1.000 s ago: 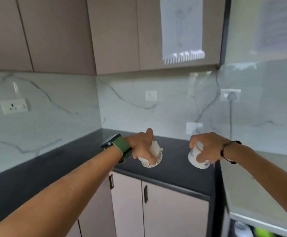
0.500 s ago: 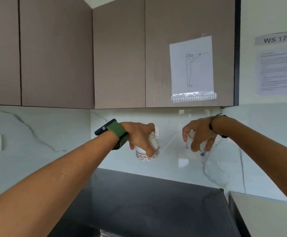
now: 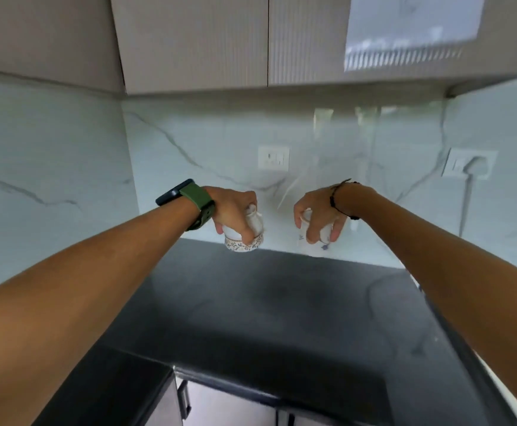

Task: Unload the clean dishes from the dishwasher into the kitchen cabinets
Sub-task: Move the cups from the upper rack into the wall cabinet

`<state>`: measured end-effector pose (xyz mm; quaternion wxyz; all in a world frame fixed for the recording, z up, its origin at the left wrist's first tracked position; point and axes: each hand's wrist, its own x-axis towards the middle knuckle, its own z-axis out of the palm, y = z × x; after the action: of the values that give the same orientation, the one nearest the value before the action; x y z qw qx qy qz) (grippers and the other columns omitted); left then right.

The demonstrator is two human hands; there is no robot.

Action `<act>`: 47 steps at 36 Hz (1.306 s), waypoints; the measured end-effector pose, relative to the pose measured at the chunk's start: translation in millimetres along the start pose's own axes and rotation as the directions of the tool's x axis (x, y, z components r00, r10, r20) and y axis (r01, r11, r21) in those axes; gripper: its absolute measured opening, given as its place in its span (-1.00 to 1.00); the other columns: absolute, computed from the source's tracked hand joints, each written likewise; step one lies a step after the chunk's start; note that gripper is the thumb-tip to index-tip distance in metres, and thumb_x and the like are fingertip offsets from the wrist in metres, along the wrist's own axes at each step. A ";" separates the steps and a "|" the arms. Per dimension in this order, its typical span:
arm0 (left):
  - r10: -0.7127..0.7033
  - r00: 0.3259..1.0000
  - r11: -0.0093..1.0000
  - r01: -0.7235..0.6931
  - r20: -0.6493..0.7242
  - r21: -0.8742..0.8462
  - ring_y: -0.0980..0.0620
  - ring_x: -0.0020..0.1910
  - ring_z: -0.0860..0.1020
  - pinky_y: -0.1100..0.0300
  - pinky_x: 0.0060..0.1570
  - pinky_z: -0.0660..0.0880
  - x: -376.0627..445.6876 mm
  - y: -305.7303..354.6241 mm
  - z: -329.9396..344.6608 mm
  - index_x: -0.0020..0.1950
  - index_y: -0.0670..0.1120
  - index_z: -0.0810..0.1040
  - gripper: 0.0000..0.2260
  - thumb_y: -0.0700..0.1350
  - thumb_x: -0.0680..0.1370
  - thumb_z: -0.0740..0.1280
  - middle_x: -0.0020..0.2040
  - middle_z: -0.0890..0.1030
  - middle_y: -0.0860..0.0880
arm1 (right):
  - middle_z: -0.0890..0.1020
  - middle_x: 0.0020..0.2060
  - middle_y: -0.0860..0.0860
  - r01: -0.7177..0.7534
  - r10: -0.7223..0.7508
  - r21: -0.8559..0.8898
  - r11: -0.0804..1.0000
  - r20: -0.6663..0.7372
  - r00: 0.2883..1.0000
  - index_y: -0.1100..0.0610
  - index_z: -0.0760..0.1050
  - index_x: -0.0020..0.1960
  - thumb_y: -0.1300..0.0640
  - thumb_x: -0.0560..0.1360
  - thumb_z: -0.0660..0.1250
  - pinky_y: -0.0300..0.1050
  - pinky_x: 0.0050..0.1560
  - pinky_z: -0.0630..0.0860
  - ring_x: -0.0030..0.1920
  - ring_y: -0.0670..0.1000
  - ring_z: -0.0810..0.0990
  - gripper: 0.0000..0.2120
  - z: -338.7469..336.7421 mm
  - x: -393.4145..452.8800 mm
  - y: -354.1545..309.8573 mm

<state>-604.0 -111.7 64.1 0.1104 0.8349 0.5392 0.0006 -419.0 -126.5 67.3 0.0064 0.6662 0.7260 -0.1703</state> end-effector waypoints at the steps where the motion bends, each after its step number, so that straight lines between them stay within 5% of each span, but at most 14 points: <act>1: 0.003 1.000 1.000 -0.003 0.017 0.012 -0.08 0.04 0.55 0.11 -0.09 0.59 14.4 -12.7 9.5 0.21 -0.02 0.27 -0.51 -0.08 0.39 0.44 0.01 0.46 0.01 | 0.39 0.11 0.06 -0.007 0.007 0.000 1.000 -0.006 1.000 0.05 0.48 0.04 0.27 0.35 0.46 -0.13 -0.20 0.64 -0.11 0.13 0.60 -0.68 11.0 18.4 -0.4; 7: 0.037 0.991 0.998 -0.042 0.127 0.041 -0.13 0.01 0.57 0.06 -0.08 0.58 93.2 -76.6 76.6 0.25 -0.07 0.27 -0.43 -0.04 0.37 0.48 0.04 0.45 -0.05 | 0.39 0.15 0.09 -0.093 0.093 0.006 0.996 0.008 0.996 0.00 0.48 0.03 0.25 0.32 0.47 -0.08 -0.26 0.65 -0.08 0.16 0.61 -0.65 80.3 107.2 1.1; 11: 0.086 0.981 0.995 -0.092 0.176 0.029 -0.16 0.00 0.58 0.04 -0.08 0.56 136.7 -101.5 121.3 0.21 -0.09 0.29 -0.44 -0.04 0.32 0.48 0.01 0.47 -0.04 | 0.53 0.12 0.14 -0.128 0.130 -0.046 0.991 0.053 0.990 0.11 0.50 0.15 0.23 0.36 0.43 0.04 -0.12 0.65 -0.04 0.17 0.64 -0.63 125.4 149.4 11.5; 25: 0.150 0.955 0.988 -0.151 0.256 -0.016 -0.11 -0.05 0.50 0.17 -0.22 0.38 205.2 -112.7 242.4 0.25 -0.11 0.28 -0.45 -0.08 0.34 0.43 -0.03 0.46 -0.06 | 0.44 0.14 0.09 -0.181 0.194 -0.081 0.980 0.189 0.963 0.04 0.43 0.16 0.20 0.37 0.41 -0.05 -0.20 0.62 -0.03 0.16 0.61 -0.62 209.0 214.4 53.1; 36: 0.185 0.962 0.982 -0.190 0.201 0.005 -0.15 0.06 0.50 0.09 -0.07 0.44 205.6 -100.9 257.0 0.29 -0.10 0.25 -0.40 -0.05 0.36 0.45 0.15 0.42 -0.13 | 0.49 0.12 0.10 -0.134 0.146 -0.092 0.987 0.130 0.981 0.07 0.38 0.22 0.18 0.40 0.40 -0.12 -0.20 0.53 -0.04 0.10 0.48 -0.59 221.2 217.4 56.6; 42: 0.188 0.955 0.977 -0.206 0.230 0.056 -0.15 0.17 0.47 0.07 0.10 0.46 201.8 -99.6 239.0 0.36 -0.10 0.22 -0.35 -0.01 0.38 0.45 0.24 0.37 -0.14 | 0.42 0.23 0.13 -0.127 0.150 -0.135 0.983 0.173 0.973 0.07 0.23 0.37 0.08 0.39 0.43 -0.06 0.01 0.49 0.18 0.16 0.48 -0.37 208.0 211.0 57.1; 47: 0.214 0.974 0.977 -0.212 0.068 -0.041 -0.08 0.22 0.44 0.09 0.19 0.42 202.8 -91.5 156.3 0.37 -0.08 0.28 -0.39 0.06 0.41 0.43 0.27 0.38 -0.07 | 0.40 0.29 0.11 -0.091 0.103 -0.151 0.984 0.076 0.992 0.05 0.17 0.44 -0.03 0.40 0.43 0.00 0.22 0.44 0.27 0.15 0.43 -0.28 146.4 202.2 44.9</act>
<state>-582.6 78.3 -129.3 0.1429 0.8854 0.4422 -0.0088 -430.0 33.7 -129.0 0.0943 0.6907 0.7024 -0.1436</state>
